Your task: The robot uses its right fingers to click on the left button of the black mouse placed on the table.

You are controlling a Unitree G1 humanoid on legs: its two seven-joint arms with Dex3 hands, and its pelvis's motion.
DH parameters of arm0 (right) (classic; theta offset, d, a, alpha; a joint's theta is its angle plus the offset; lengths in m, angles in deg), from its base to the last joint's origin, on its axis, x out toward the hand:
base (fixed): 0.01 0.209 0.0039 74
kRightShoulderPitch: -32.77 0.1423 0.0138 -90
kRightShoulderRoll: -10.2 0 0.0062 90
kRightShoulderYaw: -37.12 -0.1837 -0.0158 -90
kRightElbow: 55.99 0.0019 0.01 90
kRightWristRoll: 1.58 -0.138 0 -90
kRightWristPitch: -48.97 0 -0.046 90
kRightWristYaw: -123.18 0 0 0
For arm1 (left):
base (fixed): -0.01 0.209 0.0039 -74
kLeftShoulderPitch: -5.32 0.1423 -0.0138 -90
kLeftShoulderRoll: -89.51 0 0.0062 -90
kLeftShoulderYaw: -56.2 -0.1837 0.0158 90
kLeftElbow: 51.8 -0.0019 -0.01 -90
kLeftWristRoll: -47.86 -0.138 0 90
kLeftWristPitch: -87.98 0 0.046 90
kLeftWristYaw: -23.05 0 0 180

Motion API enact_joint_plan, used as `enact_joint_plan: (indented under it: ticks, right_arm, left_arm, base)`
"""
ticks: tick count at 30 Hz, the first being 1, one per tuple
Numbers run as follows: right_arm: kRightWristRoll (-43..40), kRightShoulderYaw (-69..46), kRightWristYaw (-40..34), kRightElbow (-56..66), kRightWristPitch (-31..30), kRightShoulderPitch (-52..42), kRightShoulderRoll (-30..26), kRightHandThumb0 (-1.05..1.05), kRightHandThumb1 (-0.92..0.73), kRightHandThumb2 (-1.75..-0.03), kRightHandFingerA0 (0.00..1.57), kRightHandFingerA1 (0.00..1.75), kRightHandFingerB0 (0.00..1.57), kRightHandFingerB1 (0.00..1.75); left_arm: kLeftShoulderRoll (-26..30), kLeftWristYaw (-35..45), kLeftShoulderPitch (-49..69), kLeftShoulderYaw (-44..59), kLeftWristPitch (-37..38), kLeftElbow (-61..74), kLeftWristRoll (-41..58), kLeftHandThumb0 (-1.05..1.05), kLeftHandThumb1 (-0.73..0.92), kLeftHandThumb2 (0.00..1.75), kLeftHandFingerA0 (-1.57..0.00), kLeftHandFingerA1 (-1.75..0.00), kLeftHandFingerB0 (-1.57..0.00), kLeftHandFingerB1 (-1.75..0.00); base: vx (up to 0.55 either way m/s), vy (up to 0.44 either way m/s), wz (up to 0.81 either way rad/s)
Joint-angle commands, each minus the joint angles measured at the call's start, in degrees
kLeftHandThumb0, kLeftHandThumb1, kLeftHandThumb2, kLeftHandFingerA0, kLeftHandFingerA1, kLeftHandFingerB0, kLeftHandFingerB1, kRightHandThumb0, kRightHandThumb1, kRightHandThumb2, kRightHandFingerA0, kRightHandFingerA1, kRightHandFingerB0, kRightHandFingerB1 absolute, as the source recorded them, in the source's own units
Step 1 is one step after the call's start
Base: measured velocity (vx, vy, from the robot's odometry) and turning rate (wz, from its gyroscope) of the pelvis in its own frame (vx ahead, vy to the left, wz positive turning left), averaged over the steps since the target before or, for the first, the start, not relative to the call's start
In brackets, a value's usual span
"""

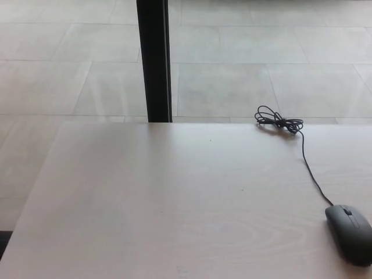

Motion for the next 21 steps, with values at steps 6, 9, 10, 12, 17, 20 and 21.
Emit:
enact_joint_plan:
  ticks: [6, 9, 10, 12, 17, 20, 21]
  right_arm:
    - [-3.8, 5.2, -5.4, 31.5, -15.4, 11.0, -1.8, -0.85, -0.57, -1.02, 0.34, 0.78, 0.18, 0.59]
    - [1.5, 10.4, -4.5, 35.6, -13.5, 12.0, -1.3, -1.00, -0.65, -0.72, 0.22, 0.74, 0.21, 0.55]
    - [1.4, 11.1, -4.2, 36.6, -14.1, 12.1, -1.1, -1.00, -0.65, -0.72, 0.22, 0.74, 0.21, 0.55]
    - [2.3, 13.3, -4.0, 39.6, -15.2, 12.0, -0.7, -0.83, -0.75, -0.63, 0.21, 0.64, 0.21, 0.43]
    - [7.3, 19.6, -4.3, 43.8, -16.3, 11.5, 0.0, -0.66, -0.75, -0.62, 0.27, 0.46, 0.22, 0.31]
    - [12.0, 25.4, -4.6, 42.4, -15.9, 12.7, 0.1, -0.71, -0.58, -0.93, 0.22, 0.52, 0.15, 0.42]
    - [11.8, 26.7, -4.2, 42.1, -17.2, 13.5, 0.1, -0.70, -0.74, -0.62, 0.26, 0.45, 0.22, 0.29]
  left_arm:
    - [1.1, 4.9, 0.2, 2.5, 0.4, 1.9, 4.4, -0.56, 0.78, 0.63, -0.42, -0.50, -0.30, -0.38]
    - [-0.5, 3.3, -0.6, 5.1, 0.2, 5.0, 7.3, -0.53, 0.76, 0.62, -0.51, -0.50, -0.42, -0.41]
    - [-0.9, 4.3, -0.4, 5.6, 1.1, 6.4, 7.9, -0.53, 0.76, 0.62, -0.51, -0.50, -0.42, -0.41]
    - [-1.8, 3.3, -2.5, 7.2, 1.7, 8.7, 9.2, -0.59, 0.60, 0.91, -0.48, -0.58, -0.35, -0.52]
    - [-3.3, 7.6, -3.7, 8.3, -0.2, 17.3, 11.9, -0.53, 0.75, 0.62, -0.48, -0.52, -0.38, -0.41]
    - [-3.7, 9.4, -4.3, 7.2, -0.1, 19.0, 10.6, -0.53, 0.77, 0.63, -0.48, -0.51, -0.36, -0.39]
    - [-3.8, 9.5, -3.7, 6.5, 1.1, 19.3, 9.6, -0.53, 0.80, 0.64, -0.48, -0.49, -0.35, -0.39]
  base:
    - [0.00, 0.000, 0.00]
    - [0.00, 0.000, 0.00]
    - [0.00, 0.000, 0.00]
    - [0.00, 0.000, 0.00]
    - [0.00, 0.000, 0.00]
    - [0.00, 0.000, 0.00]
    - [0.00, 0.000, 0.00]
